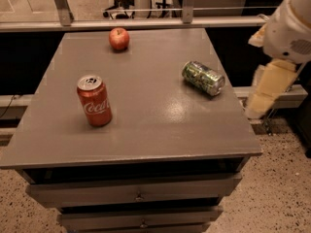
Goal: Place green can upright
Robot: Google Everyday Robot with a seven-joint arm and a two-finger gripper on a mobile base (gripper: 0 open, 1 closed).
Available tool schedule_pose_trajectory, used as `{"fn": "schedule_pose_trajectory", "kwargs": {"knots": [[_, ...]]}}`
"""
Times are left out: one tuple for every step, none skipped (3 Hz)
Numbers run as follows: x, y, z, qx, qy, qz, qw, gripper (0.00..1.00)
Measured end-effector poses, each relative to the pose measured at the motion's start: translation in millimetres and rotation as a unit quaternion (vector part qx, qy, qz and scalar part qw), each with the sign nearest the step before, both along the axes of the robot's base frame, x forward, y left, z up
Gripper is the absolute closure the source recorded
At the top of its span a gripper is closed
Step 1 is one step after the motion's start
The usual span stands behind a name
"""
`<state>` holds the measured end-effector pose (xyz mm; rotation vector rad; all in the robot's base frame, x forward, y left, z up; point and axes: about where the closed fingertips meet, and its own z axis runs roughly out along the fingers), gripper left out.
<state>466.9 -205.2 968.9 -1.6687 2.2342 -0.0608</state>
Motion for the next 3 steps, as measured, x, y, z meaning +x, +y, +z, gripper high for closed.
{"fn": "schedule_pose_trajectory", "kwargs": {"knots": [[55,24,-20,0.048,0.001,-0.030,0.9984,0.00],[99,50,-36,0.089,0.000,-0.055,0.9945,0.00],[150,67,-58,0.117,-0.003,-0.100,0.9881,0.00]]}}
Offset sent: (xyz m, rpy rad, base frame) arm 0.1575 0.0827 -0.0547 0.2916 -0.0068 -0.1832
